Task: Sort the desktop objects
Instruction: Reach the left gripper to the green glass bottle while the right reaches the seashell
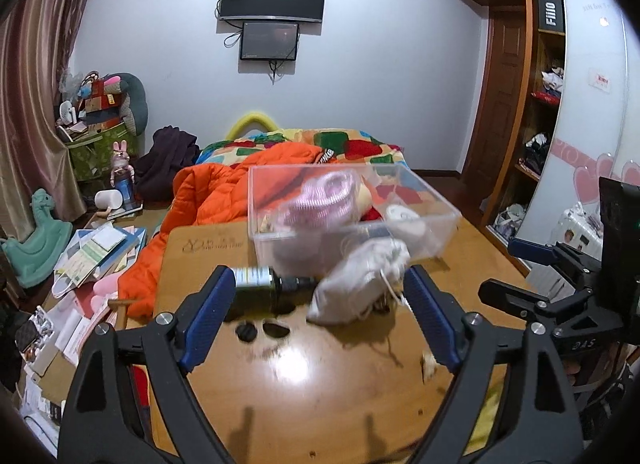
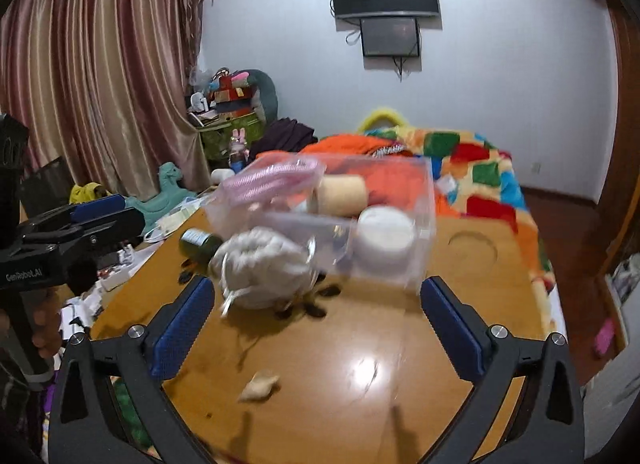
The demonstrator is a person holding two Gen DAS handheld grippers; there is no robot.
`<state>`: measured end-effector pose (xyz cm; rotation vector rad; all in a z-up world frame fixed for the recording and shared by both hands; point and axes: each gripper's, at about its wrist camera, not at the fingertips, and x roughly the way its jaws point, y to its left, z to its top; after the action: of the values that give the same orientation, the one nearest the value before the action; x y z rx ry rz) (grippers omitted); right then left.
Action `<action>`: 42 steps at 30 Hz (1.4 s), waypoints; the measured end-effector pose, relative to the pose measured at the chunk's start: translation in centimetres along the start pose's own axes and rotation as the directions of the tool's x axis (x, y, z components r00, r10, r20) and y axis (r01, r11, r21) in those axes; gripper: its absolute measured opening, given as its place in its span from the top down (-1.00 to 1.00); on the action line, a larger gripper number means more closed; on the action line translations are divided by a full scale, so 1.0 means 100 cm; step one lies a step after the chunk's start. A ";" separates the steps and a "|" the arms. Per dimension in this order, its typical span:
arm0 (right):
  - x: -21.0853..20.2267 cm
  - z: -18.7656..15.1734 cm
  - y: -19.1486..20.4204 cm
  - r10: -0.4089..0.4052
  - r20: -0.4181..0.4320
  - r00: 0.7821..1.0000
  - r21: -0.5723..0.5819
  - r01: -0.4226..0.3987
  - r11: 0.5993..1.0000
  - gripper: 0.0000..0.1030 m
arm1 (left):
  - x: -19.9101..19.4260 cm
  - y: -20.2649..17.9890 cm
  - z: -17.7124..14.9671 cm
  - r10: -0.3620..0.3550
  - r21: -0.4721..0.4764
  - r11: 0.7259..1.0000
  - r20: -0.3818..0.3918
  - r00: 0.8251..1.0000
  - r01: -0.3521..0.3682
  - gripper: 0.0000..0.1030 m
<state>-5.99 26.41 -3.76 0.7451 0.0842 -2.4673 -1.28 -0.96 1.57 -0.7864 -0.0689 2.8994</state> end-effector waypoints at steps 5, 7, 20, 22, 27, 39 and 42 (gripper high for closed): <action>0.001 -0.031 0.015 -0.013 -0.030 0.999 -0.039 0.012 0.999 -0.99 | -0.007 -0.010 -0.023 0.013 0.026 1.000 -0.012 1.000 -0.013 -0.68; 0.006 -0.041 0.021 -0.018 -0.059 0.998 -0.053 0.015 0.999 -0.98 | -0.008 -0.013 -0.031 0.005 0.027 1.000 -0.022 1.000 -0.004 -0.68; 0.047 -0.071 0.042 -0.031 -0.184 0.982 -0.121 0.009 0.993 0.07 | 0.012 -0.017 -0.054 0.014 0.045 0.999 -0.082 0.997 -0.010 -0.68; 0.048 -0.072 0.043 -0.038 -0.184 0.982 -0.133 0.014 0.991 0.14 | 0.018 -0.017 -0.052 0.012 0.046 0.999 -0.087 0.996 -0.008 -0.68; 0.048 -0.070 0.042 -0.035 -0.177 0.984 -0.149 0.008 0.989 0.53 | 0.038 -0.022 -0.042 0.005 0.064 0.998 -0.098 0.995 0.001 -0.68; 0.038 -0.051 0.004 -0.028 -0.128 0.991 -0.062 0.020 0.998 0.69 | 0.071 -0.025 -0.019 -0.034 0.109 0.993 -0.108 0.994 0.046 -0.68; 0.035 -0.046 -0.005 -0.027 -0.115 0.993 -0.046 0.022 0.999 0.69 | 0.061 -0.008 -0.019 -0.052 0.072 0.996 -0.097 0.994 0.059 -0.68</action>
<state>-6.39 26.05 -9.58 0.8718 0.1923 -2.4361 -5.41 0.76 -2.98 -0.8936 0.0275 2.7901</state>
